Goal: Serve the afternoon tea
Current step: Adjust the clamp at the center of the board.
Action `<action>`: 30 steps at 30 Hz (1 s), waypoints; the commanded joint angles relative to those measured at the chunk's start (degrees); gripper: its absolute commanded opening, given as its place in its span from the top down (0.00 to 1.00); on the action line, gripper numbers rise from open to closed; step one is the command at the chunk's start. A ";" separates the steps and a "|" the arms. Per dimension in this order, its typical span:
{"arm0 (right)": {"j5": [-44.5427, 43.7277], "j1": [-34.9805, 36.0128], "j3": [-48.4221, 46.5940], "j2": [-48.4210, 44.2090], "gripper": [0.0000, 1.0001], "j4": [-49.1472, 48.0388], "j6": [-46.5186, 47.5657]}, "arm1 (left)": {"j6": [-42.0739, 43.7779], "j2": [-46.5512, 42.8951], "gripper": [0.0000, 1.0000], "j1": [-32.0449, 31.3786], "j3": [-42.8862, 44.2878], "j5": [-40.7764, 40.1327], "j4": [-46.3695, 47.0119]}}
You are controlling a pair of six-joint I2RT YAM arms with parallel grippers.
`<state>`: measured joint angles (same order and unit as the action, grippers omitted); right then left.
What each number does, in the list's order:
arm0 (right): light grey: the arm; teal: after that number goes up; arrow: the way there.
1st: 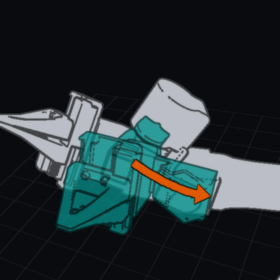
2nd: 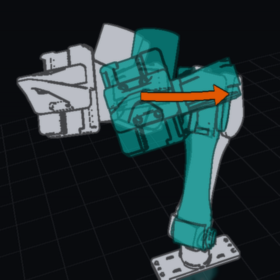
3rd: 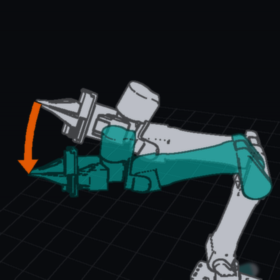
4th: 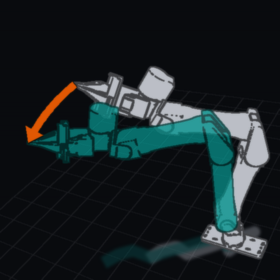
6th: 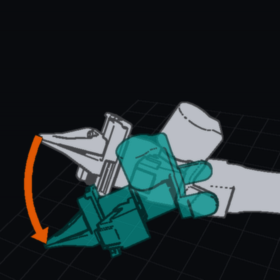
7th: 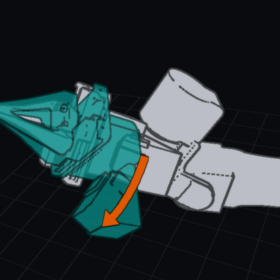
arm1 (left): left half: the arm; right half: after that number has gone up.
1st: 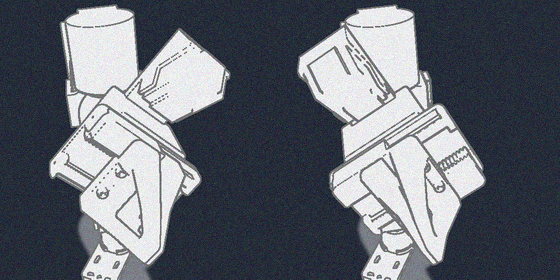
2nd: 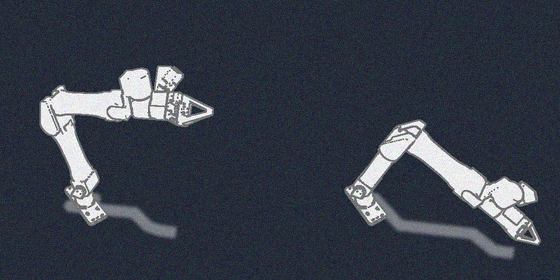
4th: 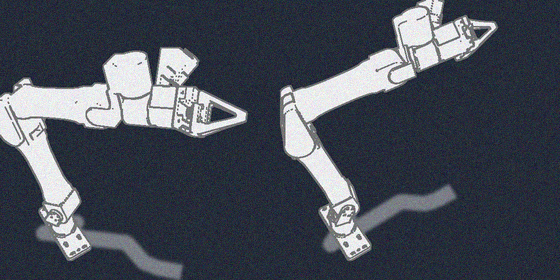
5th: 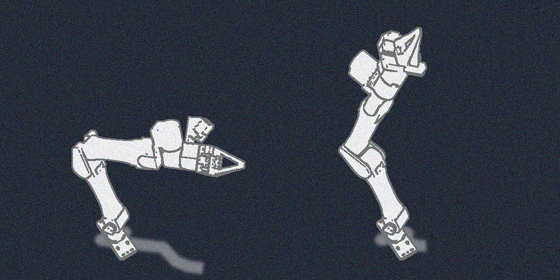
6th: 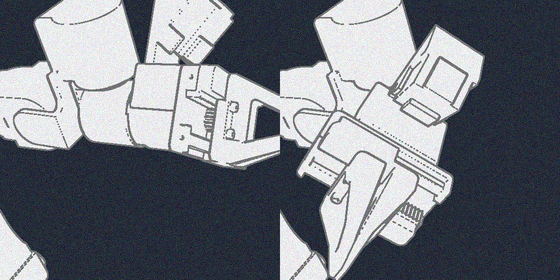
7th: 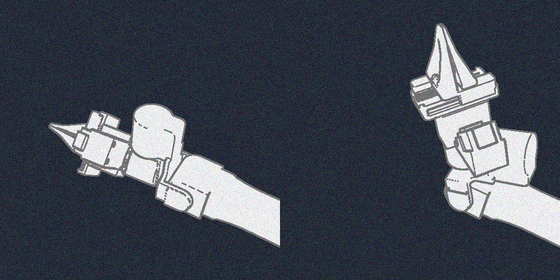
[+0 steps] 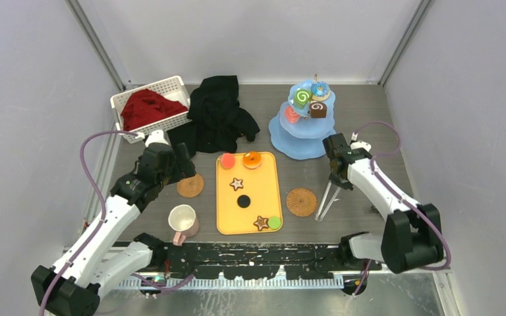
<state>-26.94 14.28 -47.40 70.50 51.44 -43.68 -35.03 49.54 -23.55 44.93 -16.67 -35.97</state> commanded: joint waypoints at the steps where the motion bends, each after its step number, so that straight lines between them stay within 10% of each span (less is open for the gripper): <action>1: -8.65 -4.12 -3.01 5.08 0.99 -10.52 6.56 | 0.82 0.05 0.01 0.17 2.76 -0.69 0.73; 9: -11.19 -8.44 -8.32 19.36 0.91 -17.88 9.77 | -0.94 2.34 0.00 0.23 3.90 0.02 0.54; 17: -4.85 -10.70 -5.86 12.78 0.16 -23.30 14.40 | -0.29 1.53 0.01 0.25 4.37 -1.09 0.42; 30: 13.89 -10.60 10.75 1.93 0.03 -26.37 8.24 | 2.71 -0.38 0.00 0.26 4.36 -0.55 3.59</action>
<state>-18.90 3.51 -39.77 72.29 28.01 -31.90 -33.82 50.85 -23.55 47.66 -16.95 -36.21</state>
